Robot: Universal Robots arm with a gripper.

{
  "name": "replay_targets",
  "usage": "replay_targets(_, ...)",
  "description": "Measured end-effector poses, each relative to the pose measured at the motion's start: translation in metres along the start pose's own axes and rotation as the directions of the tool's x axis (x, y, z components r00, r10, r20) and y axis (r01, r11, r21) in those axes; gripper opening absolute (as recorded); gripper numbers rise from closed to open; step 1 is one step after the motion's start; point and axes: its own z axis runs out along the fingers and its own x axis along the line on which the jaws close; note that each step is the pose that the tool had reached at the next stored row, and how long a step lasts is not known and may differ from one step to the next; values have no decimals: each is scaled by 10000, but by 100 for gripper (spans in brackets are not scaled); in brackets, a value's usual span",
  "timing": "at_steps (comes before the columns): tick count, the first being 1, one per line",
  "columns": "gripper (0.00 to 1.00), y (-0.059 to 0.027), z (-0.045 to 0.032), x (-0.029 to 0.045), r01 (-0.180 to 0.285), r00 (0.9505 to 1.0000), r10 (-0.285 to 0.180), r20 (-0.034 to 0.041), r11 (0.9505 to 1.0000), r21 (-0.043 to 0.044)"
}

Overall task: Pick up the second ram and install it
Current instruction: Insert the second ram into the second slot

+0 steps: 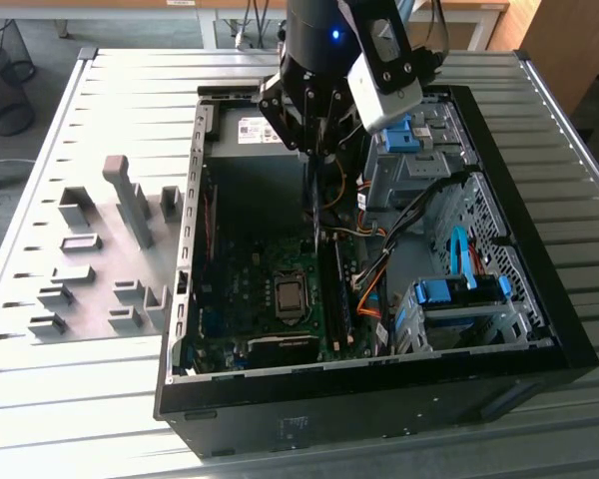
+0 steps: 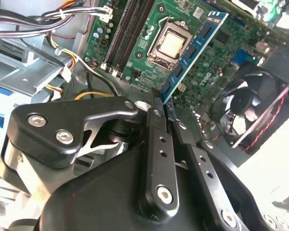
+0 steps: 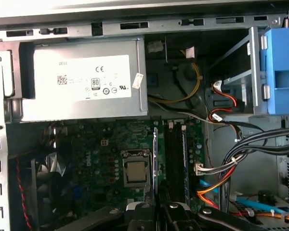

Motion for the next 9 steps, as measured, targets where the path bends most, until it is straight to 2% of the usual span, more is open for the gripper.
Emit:
replay_targets(2, 14, 0, 26, -7, 135, 9999, -135, 0, 9999, 2)
replay_targets(9, 14, 1, 64, -8, 136, 9999, -136, 14, 9999, 2)
